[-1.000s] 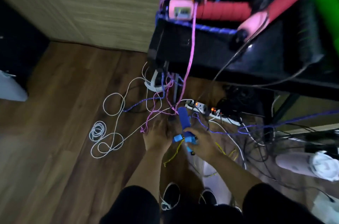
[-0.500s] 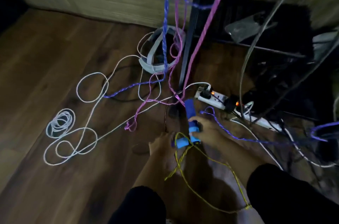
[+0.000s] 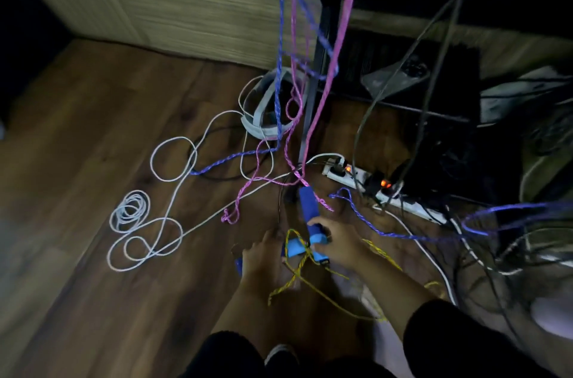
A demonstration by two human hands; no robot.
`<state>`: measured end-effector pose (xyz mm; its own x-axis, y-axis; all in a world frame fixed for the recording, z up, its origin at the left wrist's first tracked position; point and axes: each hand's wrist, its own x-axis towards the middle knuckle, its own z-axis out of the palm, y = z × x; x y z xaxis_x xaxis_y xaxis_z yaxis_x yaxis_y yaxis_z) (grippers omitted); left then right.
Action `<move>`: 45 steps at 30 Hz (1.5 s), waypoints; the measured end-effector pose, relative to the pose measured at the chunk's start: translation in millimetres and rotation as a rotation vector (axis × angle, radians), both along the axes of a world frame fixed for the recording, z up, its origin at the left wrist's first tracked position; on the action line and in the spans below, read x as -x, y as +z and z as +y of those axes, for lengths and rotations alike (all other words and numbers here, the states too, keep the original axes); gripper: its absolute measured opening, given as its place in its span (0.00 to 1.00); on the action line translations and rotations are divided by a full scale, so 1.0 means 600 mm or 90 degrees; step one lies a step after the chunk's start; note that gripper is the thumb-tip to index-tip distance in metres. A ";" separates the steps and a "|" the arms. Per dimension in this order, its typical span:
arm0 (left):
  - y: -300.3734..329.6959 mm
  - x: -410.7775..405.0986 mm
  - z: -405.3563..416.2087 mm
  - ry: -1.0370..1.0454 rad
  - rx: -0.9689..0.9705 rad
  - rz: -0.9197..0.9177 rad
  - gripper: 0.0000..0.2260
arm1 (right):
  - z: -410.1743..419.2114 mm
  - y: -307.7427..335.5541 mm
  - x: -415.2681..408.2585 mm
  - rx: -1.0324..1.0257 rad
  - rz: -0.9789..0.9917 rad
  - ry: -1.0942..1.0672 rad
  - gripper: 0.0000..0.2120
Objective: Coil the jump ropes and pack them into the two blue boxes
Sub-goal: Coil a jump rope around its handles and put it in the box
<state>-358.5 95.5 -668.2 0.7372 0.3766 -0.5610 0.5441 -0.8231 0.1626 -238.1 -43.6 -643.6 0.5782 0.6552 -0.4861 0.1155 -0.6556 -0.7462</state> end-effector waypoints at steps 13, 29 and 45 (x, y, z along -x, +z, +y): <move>0.592 0.088 -0.075 0.367 0.209 -0.206 0.12 | -0.074 0.564 0.093 -0.119 0.090 -0.060 0.23; 0.897 -0.124 -0.136 0.503 0.476 -0.311 0.05 | -0.102 0.865 -0.014 -0.255 0.169 -0.348 0.21; 0.598 -0.028 -0.111 0.570 0.472 -0.189 0.06 | -0.114 0.603 0.036 0.008 0.243 -0.436 0.12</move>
